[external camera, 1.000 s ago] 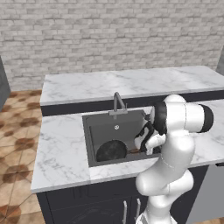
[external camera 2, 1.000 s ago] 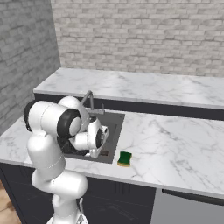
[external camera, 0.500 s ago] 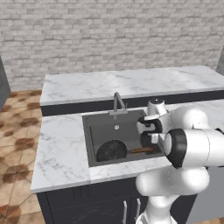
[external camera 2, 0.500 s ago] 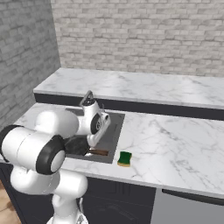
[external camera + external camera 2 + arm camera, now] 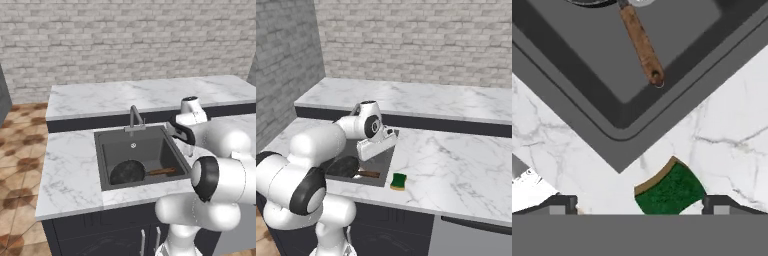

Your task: Pick the pan and sponge and place them into the sink. Then turn on the water.

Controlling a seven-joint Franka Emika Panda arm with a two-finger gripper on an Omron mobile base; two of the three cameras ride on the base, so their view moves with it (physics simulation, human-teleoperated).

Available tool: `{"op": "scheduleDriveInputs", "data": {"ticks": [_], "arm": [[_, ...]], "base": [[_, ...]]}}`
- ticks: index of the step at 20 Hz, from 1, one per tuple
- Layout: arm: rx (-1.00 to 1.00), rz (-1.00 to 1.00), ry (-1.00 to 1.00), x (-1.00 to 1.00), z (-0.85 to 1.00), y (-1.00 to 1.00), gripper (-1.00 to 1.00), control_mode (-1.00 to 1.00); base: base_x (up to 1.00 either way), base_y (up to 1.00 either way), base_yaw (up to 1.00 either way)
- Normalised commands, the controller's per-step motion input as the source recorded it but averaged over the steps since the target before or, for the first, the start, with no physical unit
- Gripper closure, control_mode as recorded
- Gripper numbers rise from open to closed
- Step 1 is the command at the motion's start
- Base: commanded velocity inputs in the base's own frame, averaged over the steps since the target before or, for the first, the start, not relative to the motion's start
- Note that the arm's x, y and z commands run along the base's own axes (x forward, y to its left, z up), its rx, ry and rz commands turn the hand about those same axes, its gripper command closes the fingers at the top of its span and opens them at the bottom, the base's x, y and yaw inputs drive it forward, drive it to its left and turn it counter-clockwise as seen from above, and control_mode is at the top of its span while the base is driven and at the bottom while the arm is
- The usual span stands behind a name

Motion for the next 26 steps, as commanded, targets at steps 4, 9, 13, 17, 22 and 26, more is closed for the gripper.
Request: {"op": "scheduleDriveInputs", "data": {"ticks": [4, 9, 13, 17, 22, 26], "arm": [[0.02, -0.54, 0.09, -0.63, -0.1, -0.54, -1.0, -1.0], [0.05, -0.49, 0.0, -0.35, -0.19, -0.3, -1.0, -1.0], [0.03, -0.41, -0.1, -0.16, -0.16, -0.07, -1.0, -1.0], [0.0, -0.38, -0.32, -0.03, -0.14, -0.01, -1.0, -1.0], [0.0, -0.31, -0.3, 0.0, -0.2, 0.0, -1.0, -1.0], [0.0, -0.25, -0.22, 0.0, -0.36, 0.0, -1.0, -1.0]], "base": [[0.0, 0.0, 0.0], [0.0, 0.0, 0.0], [0.0, 0.0, 0.0], [0.0, 0.0, 0.0], [0.0, 0.0, 0.0], [0.0, 0.0, 0.0]]}}
